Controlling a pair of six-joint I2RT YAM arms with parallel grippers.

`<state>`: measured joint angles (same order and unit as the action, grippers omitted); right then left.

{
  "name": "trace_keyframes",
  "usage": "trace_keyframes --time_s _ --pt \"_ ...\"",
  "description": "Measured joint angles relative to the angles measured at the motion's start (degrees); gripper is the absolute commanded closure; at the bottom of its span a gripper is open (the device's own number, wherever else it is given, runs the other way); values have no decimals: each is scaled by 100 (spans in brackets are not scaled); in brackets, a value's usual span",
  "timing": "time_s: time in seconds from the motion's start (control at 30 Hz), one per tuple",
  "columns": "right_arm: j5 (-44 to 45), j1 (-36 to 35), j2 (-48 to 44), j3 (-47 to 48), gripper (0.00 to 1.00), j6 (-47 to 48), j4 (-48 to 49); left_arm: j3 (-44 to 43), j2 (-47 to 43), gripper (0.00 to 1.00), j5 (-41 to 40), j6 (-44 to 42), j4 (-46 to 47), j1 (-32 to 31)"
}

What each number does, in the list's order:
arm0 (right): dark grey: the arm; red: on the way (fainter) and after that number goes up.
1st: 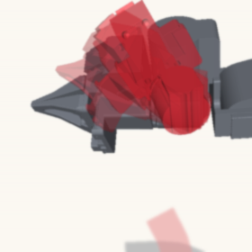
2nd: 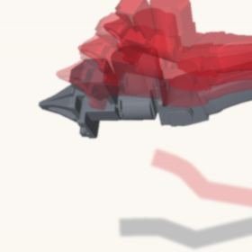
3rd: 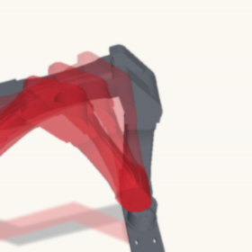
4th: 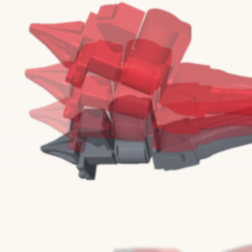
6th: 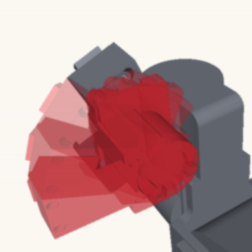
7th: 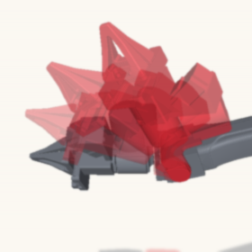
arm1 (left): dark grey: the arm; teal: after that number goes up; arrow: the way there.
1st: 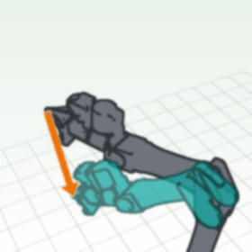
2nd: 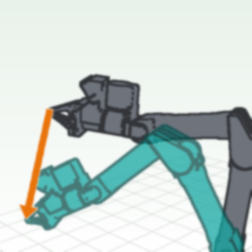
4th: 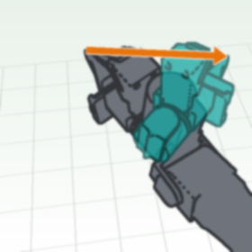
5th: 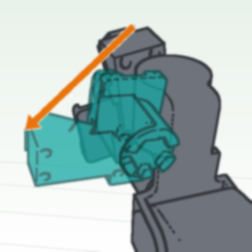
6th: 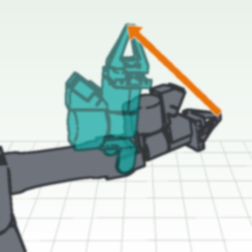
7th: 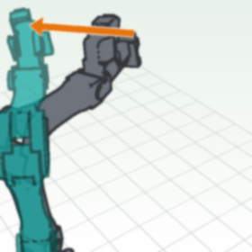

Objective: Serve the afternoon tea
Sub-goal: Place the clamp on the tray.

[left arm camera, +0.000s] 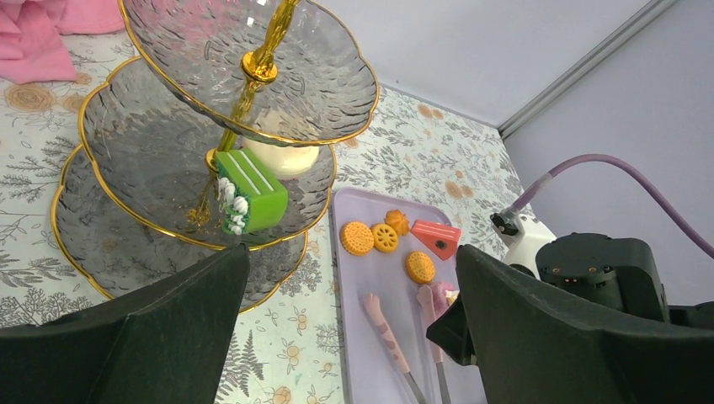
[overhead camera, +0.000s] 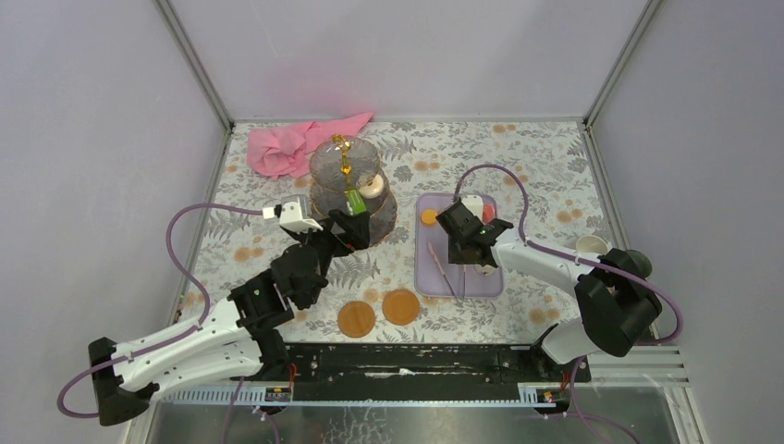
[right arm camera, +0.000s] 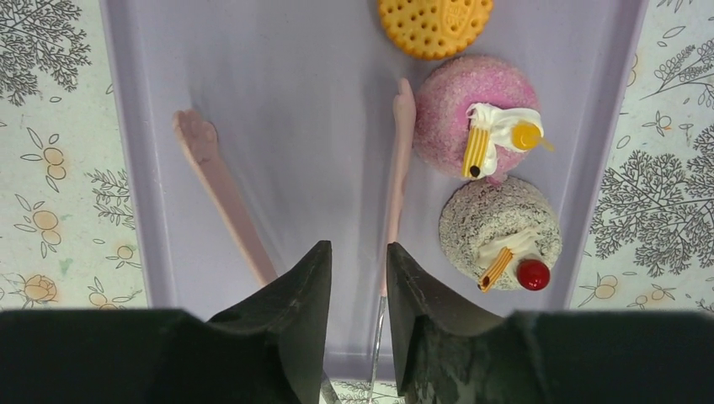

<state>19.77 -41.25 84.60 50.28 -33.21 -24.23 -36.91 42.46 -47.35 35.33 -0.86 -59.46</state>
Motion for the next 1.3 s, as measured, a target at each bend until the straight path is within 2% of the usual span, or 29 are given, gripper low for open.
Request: trace_keyframes --time_s 0.07,0.13,0.2,0.23,0.27,0.3,0.33,0.43,0.63,0.7,0.87,1.0,1.07,1.1,1.3 --pt "0 0 0 -24 59 17 76 0 -2 0 0 -42 4 0" --pt "0 0 -15 -48 52 48 111 0 -2 0 2 -107 20 0" --pt "-11 0 -120 -105 36 107 149 0 -9 0 31 -221 83 0" --pt "-20 0 -225 -131 22 153 153 0 -17 0 46 -275 125 0" --pt "-28 0 -354 -149 18 201 168 0 -37 0 48 -328 170 0" --pt "-22 0 -520 -162 5 302 203 0 -63 0 55 -385 236 0" --pt "-2 -2 -699 -162 0 402 249 7 -103 0 85 -455 374 0" --pt "114 -4 -1185 -164 1 656 481 120 -330 0 337 -684 1003 0" --pt "468 -11 -1794 -164 1 828 1274 1091 -1147 0 955 -879 2944 0" --pt "527 -11 -1860 -164 1 809 1502 1113 -1110 0 1001 -789 3158 0" --pt "546 -11 -1878 -76 0 1001 1899 498 -601 0 1401 -868 3169 0" --pt "426 -11 -1945 -70 7 1513 2282 153 -457 0 1587 -1237 3049 0" --pt "415 -11 -2015 -76 6 1753 2476 -2 -459 0 1543 -1449 2879 0" --pt "417 -11 -2033 -76 1 1864 2566 -109 -466 0 1484 -1563 2741 0" --pt "109 -11 -1891 -63 1 2135 2693 -616 -455 0 920 -1685 1829 0"
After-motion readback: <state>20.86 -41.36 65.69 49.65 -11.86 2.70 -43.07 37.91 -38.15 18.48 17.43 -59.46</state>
